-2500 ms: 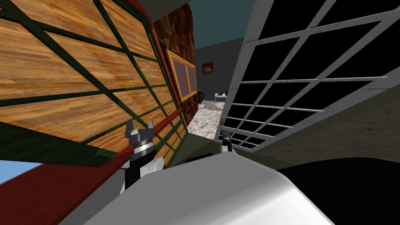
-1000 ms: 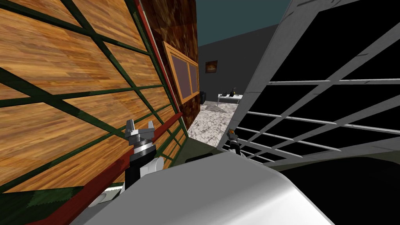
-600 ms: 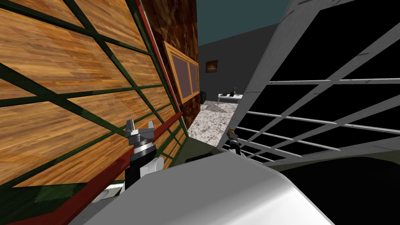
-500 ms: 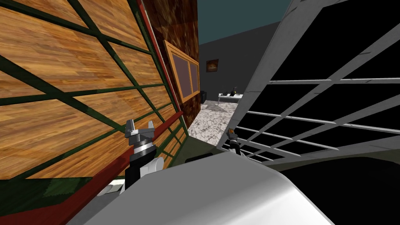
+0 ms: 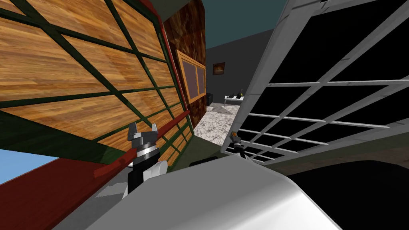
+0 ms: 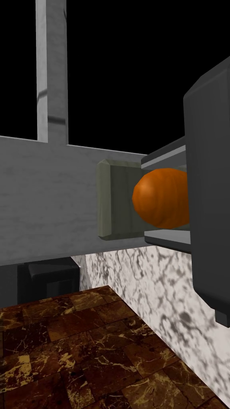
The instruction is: Pull the door open
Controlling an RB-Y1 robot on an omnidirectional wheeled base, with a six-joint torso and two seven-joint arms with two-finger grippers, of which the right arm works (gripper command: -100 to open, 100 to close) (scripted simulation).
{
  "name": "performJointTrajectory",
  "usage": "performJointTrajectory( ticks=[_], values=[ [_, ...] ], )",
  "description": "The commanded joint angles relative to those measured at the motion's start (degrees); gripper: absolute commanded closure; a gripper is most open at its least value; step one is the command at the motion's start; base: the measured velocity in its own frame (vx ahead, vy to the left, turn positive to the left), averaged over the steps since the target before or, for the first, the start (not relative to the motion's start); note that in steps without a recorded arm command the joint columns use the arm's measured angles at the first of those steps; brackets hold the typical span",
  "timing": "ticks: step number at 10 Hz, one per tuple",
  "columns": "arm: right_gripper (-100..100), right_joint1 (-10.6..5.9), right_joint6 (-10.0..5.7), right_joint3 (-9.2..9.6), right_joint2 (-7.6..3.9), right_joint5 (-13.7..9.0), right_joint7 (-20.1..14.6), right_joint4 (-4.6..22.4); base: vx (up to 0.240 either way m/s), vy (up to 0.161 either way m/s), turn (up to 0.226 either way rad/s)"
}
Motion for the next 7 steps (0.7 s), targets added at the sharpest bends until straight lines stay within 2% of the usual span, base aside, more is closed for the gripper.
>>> performJointTrajectory(
  ticks=[1, 2, 3, 7],
  values=[
    [100, 0.17, -0.2, 1.01, -0.37, 0.86, -1.43, -0.06, -0.224, -0.004, 0.068],
    [100, 0.33, -0.23, 1.57, -0.51, 1.34, -2.09, -0.22, -0.251, 0.024, 0.068],
    [100, 0.26, -0.2, 1.22, -0.36, 1.06, -1.51, -0.14, -0.121, 0.02, 0.017],
    [100, 1.77, -1.22, 3.59, -1.28, 3.57, -4.68, -0.93, -0.19, -0.004, 0.065]
  ],
)
